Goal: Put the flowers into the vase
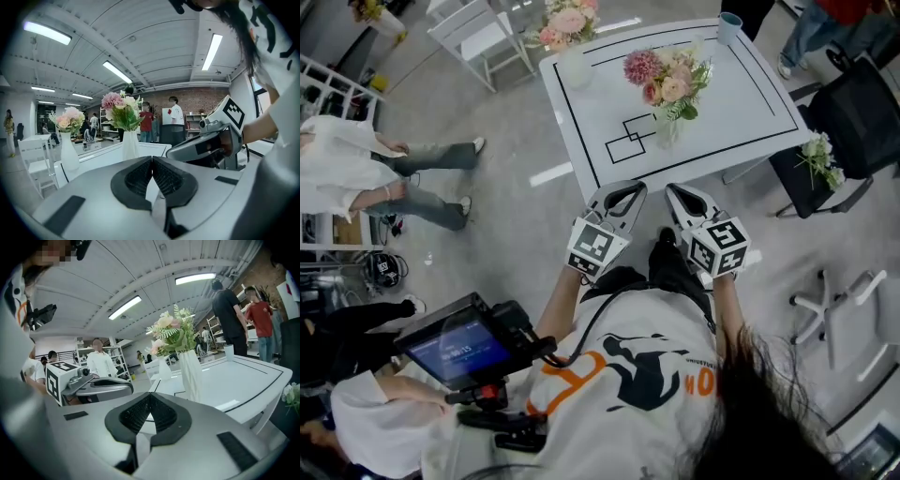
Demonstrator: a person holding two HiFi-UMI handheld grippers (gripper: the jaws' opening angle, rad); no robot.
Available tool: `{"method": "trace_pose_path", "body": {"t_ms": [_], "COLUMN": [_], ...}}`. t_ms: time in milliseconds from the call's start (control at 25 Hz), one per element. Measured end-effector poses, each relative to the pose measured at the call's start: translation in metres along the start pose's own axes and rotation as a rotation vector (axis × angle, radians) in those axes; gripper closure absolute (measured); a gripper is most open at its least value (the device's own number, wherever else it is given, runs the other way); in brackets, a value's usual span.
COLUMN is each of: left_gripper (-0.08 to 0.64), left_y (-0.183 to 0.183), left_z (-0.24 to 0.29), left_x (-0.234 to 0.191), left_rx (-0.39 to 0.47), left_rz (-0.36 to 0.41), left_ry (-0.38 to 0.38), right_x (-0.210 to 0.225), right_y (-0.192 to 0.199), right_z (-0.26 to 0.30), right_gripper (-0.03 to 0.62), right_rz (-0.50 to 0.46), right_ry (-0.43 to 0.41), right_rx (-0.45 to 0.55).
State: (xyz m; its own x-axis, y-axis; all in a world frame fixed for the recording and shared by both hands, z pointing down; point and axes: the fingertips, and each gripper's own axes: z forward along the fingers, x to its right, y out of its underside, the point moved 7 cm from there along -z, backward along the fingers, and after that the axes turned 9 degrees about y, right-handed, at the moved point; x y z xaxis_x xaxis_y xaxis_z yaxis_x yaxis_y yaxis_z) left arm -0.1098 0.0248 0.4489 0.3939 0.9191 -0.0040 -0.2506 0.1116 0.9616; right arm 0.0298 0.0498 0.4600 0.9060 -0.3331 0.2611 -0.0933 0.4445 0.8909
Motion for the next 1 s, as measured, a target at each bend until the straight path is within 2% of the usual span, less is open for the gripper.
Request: {"method": "trace_pose_path", "body": {"t_ms": [240,440,600,840,1000], "left_gripper": [0.549,0.549,0.549,0.549,0.549], "left_y": [0.016,0.024,0.025,0.009,0.001], "left_z": [-0.026,-0.038,-0.038,-0.032,-0.034], "left_x": [0.029,0.051,0.063,0.067,0.099], "left_rx": [-0.008,0.023,0.048,0.042,0.037], "left_rz": [0.019,-0.016,-0.074,-0.093,-0.090], "left_ry": [0.057,0.023,-0.013,-0.035,-0.073], "right_x": [-0.031,-0.042,-0.039,-0.035,-0.034], "right_y": [0.030,0.046,0.048,0.035,0.041], "right_z": [-0.030,-0.061,-0.082,-0.084,-0.106], "right_gripper": [0.580,0.580,0.580,0.580,0.580], "right_rz": [0.047,0.058,0.063,0.066,0.052], "right_ry": [0.080,0.145,0.155,0.134,0.096], "right_rx": [0.029,0.066,0.060,0.046,0.038]}}
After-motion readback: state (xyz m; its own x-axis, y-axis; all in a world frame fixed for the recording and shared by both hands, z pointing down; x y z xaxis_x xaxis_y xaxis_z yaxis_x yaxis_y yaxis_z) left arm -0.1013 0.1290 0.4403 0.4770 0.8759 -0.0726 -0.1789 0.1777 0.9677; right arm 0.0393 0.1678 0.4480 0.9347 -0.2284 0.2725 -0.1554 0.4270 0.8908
